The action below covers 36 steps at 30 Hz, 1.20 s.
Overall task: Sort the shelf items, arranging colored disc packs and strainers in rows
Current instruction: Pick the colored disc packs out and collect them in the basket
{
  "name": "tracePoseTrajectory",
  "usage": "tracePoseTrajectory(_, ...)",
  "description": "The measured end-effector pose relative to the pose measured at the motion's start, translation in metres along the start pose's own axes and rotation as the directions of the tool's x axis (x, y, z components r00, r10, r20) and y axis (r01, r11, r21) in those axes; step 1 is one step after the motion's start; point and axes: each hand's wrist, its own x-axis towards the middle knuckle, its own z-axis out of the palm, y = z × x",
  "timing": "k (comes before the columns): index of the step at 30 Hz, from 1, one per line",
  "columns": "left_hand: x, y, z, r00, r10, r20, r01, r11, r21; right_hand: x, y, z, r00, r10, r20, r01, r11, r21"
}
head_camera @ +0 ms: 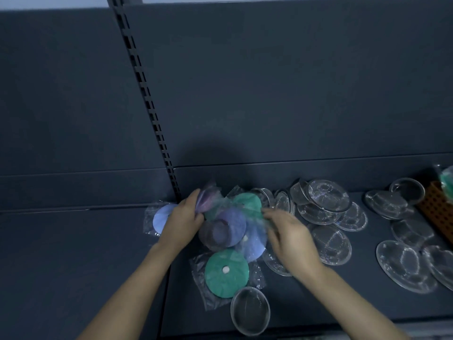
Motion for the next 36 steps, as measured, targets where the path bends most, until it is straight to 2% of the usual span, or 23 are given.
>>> tracePoseTrajectory(3, -0.007, 0.004, -0.004, 0.990, -0.063, -0.124, 0.052, 0.994, -0.096, -0.004, 0.002, 0.006, 0.970, -0.086, 0.229, 0.114, 0.988, -0.109)
tracePoseTrajectory(7, -0.018, 0.006, -0.005, 0.982, -0.116, -0.147, 0.080, 0.970, -0.229, -0.012, 0.020, 0.018, 0.840, -0.170, 0.515, 0.330, 0.914, -0.238)
tracePoseTrajectory(10, -0.024, 0.005, -0.005, 0.977, -0.172, -0.124, 0.124, 0.938, -0.322, -0.016, 0.029, 0.025, 0.788, -0.160, 0.594, 0.395, 0.872, -0.290)
tracePoseTrajectory(16, -0.033, 0.011, -0.007, 0.972, -0.217, -0.087, 0.161, 0.892, -0.422, -0.010, 0.022, 0.036, 0.848, -0.130, 0.514, 0.339, 0.878, -0.338)
tracePoseTrajectory(18, -0.035, 0.012, -0.009, 0.970, -0.225, -0.087, 0.167, 0.887, -0.430, -0.007, 0.018, 0.038, 0.844, -0.077, 0.530, 0.308, 0.880, -0.362)
tracePoseTrajectory(20, -0.036, 0.012, -0.011, 0.967, -0.240, -0.088, 0.179, 0.881, -0.437, -0.004, 0.013, 0.035, 0.856, -0.085, 0.510, 0.314, 0.869, -0.383)
tracePoseTrajectory(22, -0.036, 0.013, -0.014, 0.966, -0.245, -0.086, 0.183, 0.877, -0.445, -0.001, 0.007, 0.026, 0.887, -0.092, 0.453, 0.304, 0.854, -0.421)
tracePoseTrajectory(24, -0.036, 0.016, -0.015, 0.968, -0.233, -0.095, 0.168, 0.878, -0.447, 0.002, 0.007, 0.020, 0.929, -0.123, 0.349, 0.263, 0.883, -0.388)
tracePoseTrajectory(27, -0.036, 0.022, -0.017, 0.971, -0.218, -0.103, 0.149, 0.879, -0.452, 0.010, 0.007, 0.007, 0.975, -0.044, 0.216, 0.124, 0.920, -0.371)
tracePoseTrajectory(29, -0.034, 0.028, -0.019, 0.972, -0.205, -0.115, 0.132, 0.879, -0.458, 0.014, 0.006, -0.002, 0.987, 0.099, 0.124, -0.066, 0.968, -0.243)
tracePoseTrajectory(31, -0.032, 0.037, -0.020, 0.972, -0.181, -0.152, 0.088, 0.874, -0.478, 0.019, 0.007, -0.009, 0.967, 0.247, 0.063, -0.245, 0.969, -0.040)
tracePoseTrajectory(34, -0.029, 0.059, -0.022, 0.972, -0.150, -0.182, 0.033, 0.853, -0.521, 0.025, 0.011, -0.020, 0.906, 0.414, -0.094, -0.395, 0.903, 0.168)
tracePoseTrajectory(36, -0.026, 0.076, -0.023, 0.974, -0.134, -0.181, 0.008, 0.823, -0.567, 0.027, 0.008, -0.027, 0.855, 0.508, -0.104, -0.459, 0.835, 0.302)
